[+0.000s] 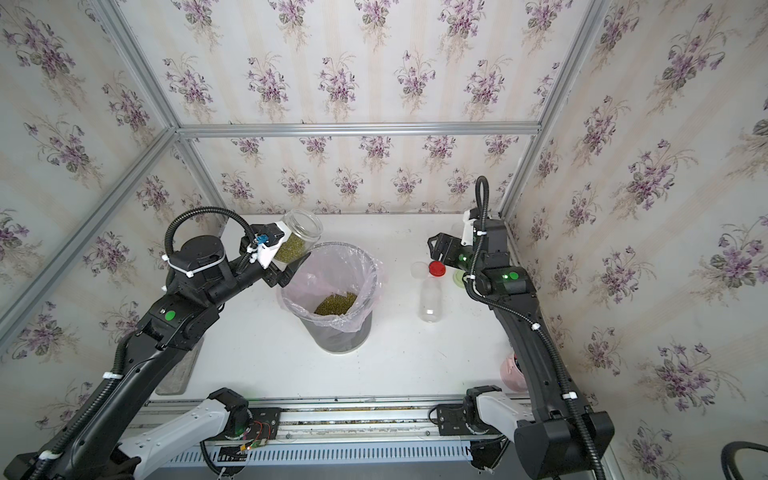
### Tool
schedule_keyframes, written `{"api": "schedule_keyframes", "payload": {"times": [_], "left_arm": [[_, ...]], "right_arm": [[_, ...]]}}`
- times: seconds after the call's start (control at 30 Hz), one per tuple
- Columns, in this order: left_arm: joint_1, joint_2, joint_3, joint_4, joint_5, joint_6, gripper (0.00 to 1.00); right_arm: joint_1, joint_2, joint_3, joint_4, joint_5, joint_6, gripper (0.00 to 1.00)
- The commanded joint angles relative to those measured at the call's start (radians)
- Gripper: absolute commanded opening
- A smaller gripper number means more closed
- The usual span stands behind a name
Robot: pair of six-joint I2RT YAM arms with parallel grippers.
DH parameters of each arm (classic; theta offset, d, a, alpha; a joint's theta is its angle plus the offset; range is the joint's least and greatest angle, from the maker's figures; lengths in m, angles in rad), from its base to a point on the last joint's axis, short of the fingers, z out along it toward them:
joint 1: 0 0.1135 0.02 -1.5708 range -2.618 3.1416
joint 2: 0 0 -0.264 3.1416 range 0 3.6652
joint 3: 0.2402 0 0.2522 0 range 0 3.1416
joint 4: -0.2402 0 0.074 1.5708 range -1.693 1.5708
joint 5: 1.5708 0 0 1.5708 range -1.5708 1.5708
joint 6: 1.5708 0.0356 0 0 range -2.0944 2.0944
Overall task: Empty moldy mung beans from jars
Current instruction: Pour the moldy mung beans from the jar into the trash bin.
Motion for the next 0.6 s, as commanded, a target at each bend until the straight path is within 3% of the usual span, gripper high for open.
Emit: {"api": "schedule_keyframes", "payload": {"times": [0.0,0.33,0.57], "left_arm": [[0.001,-0.006,0.008,0.072,-0.051,0.087,0.00],[0.001,-0.003,0.037,0.021,-0.002,0.232,0.00],[0.002,0.000,0.063,-0.067,0.098,0.426,0.00]], "right_arm": [[0.003,-0.007,0.009,-0.015,-0.012,-0.024,0.90],[0.004,-0.004,-0.006,-0.009,-0.017,-0.039,0.90],[0.005,0.011,0.002,0.002,-0.036,-0.035,0.90]]}}
